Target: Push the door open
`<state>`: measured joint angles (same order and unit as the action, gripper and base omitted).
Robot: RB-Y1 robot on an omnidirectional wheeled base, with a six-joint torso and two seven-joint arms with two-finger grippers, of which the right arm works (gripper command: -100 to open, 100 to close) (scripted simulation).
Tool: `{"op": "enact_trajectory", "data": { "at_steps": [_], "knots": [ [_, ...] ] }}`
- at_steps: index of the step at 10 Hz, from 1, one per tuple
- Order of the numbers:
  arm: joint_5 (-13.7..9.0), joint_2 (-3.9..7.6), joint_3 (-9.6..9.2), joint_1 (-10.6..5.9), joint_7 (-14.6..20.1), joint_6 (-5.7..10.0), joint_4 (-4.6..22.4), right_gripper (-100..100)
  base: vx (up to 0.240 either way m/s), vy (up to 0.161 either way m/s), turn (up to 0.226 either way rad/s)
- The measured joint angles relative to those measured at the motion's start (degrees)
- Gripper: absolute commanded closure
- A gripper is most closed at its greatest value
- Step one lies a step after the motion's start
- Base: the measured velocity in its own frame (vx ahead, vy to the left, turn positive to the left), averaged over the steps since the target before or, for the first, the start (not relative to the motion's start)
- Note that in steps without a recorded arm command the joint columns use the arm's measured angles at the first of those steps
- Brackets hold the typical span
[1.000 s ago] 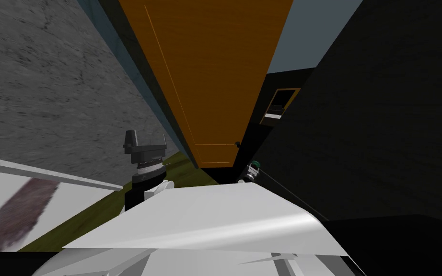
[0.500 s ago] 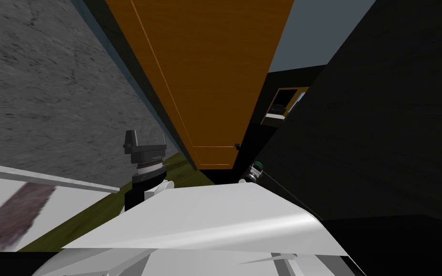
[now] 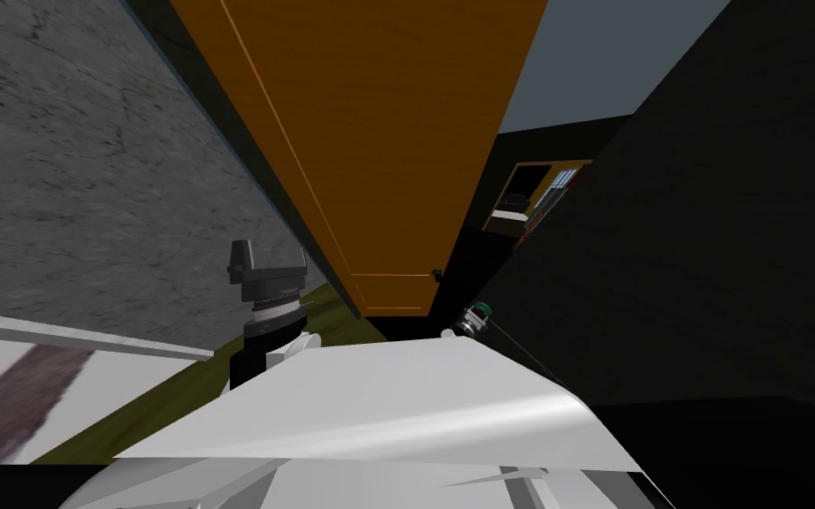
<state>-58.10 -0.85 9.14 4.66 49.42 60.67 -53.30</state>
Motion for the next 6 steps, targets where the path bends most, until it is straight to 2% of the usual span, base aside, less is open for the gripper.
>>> {"op": "enact_trajectory", "data": {
  "at_steps": [1,2,4,5,6],
  "knots": [
    [-0.42,-0.23,0.82,-0.69,0.12,0.72,1.22,100,0.127,-0.085,0.019],
    [-0.9,-0.81,1.52,-0.36,-0.35,0.94,0.58,100,0.118,-0.085,0.012],
    [-1.8,-1.13,3.19,-1.62,-0.33,2.2,2.45,100,0.157,-0.068,0.005],
    [-2.3,-1.68,3.95,-1.12,-0.79,2.28,1.59,100,0.072,-0.038,-0.01],
    [-2.38,-1.69,4.1,-1.03,-0.93,2.34,1.41,100,-0.01,-0.118,0.125]
  ]
}}
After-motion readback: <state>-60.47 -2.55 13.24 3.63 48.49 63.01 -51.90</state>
